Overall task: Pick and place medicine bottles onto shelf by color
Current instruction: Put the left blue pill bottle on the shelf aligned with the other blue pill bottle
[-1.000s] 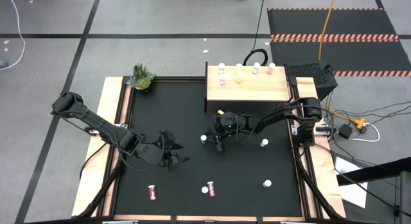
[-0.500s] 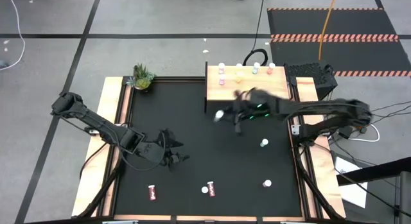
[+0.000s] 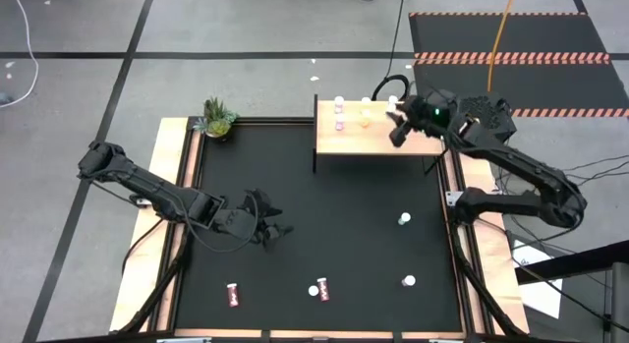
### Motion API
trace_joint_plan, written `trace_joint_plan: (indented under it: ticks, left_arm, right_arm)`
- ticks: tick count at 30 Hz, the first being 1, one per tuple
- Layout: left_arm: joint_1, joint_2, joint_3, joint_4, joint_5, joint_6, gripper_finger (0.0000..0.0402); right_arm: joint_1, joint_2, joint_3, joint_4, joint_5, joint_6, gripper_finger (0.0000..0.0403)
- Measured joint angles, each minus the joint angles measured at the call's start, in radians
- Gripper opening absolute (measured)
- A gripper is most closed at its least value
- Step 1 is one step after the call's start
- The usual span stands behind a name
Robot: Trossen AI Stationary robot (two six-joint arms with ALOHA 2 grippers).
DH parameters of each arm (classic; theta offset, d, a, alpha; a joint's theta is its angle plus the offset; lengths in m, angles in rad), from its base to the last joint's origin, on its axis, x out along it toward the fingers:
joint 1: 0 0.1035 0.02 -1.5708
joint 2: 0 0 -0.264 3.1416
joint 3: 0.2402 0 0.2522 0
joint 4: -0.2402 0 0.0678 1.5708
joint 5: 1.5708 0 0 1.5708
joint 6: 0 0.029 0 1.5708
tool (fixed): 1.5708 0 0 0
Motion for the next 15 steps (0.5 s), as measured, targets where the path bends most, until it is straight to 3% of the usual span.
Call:
trace_joint_plan:
  ticks: [6, 15]
  left_arm:
    - [-0.002, 0.0, 0.0, 0.001, 0.003, -0.055, 0.0358]
    - [-0.008, 0.0, 0.0, 0.001, 0.008, -0.088, 0.0358]
  right_arm:
    - [-0.161, 0.068, 0.0, -0.045, -0.251, 0.043, 0.0114]
    - [-0.202, 0.092, 0.0, -0.046, -0.262, -0.006, 0.0114]
